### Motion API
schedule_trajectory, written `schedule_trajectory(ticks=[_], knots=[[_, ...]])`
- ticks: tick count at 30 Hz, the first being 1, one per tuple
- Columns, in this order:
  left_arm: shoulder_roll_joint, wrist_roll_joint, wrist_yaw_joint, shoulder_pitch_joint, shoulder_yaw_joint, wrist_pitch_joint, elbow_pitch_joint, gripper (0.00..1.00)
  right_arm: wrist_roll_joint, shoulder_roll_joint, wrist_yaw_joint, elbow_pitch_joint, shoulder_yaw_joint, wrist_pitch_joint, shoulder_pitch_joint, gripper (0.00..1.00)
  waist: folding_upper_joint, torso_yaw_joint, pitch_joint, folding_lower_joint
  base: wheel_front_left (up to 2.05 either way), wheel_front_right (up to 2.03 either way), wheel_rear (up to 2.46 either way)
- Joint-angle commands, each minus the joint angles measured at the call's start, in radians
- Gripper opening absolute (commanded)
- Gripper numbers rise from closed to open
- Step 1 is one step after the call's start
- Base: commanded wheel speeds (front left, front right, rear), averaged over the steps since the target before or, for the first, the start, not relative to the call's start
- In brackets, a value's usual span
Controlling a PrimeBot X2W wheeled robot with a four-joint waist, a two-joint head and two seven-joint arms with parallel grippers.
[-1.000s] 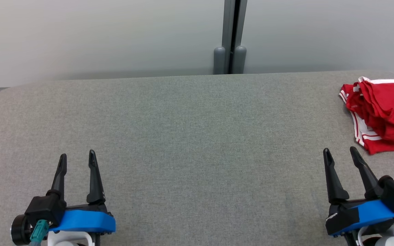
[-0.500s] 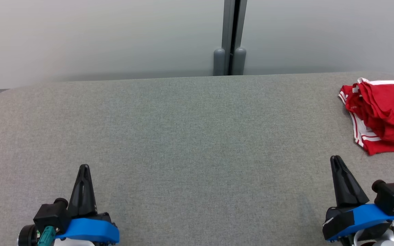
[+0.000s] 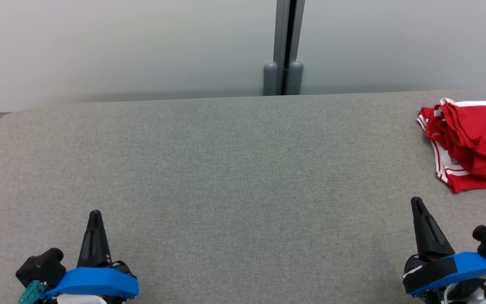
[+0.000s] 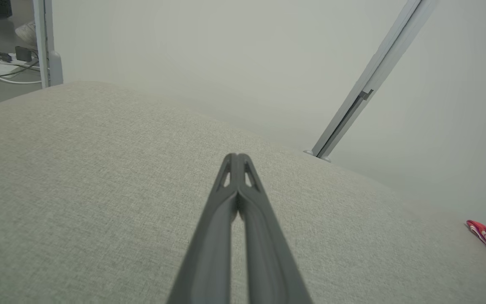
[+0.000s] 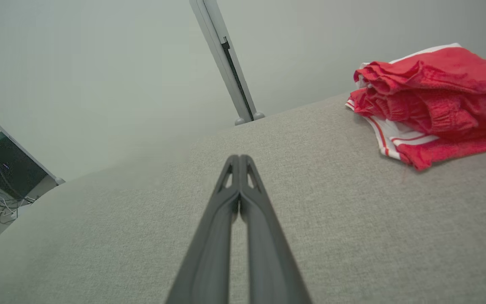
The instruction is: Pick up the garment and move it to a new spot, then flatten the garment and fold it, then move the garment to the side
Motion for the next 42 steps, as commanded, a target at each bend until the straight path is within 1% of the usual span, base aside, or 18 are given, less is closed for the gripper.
schedule_trajectory(ticks=[1,17,18,42], knots=[[0.002,-0.050,-0.007,-0.028,0.008,0.010,-0.018,0.00,0.052,0.000,0.000,-0.008,-0.006,0.007,-0.019,0.00,0.0000,0.000,-0.001,0.0000,0.00,0.00,0.00],[0.001,-0.302,-0.023,-0.040,0.026,0.073,-0.022,0.00,0.306,0.001,0.000,0.020,-0.013,0.040,-0.034,0.00,0.0000,0.001,-0.009,0.0000,0.00,0.00,0.00],[0.001,-0.302,-0.023,-0.040,0.026,0.073,-0.022,0.00,0.306,0.001,0.000,0.020,-0.013,0.040,-0.034,0.00,0.0000,0.001,-0.009,0.0000,0.00,0.00,0.00],[0.001,-0.607,-0.043,-0.055,0.051,0.152,-0.024,0.00,0.614,0.002,0.000,0.056,-0.023,0.081,-0.054,0.00,0.0000,0.001,-0.022,0.0000,0.00,0.00,0.00]])
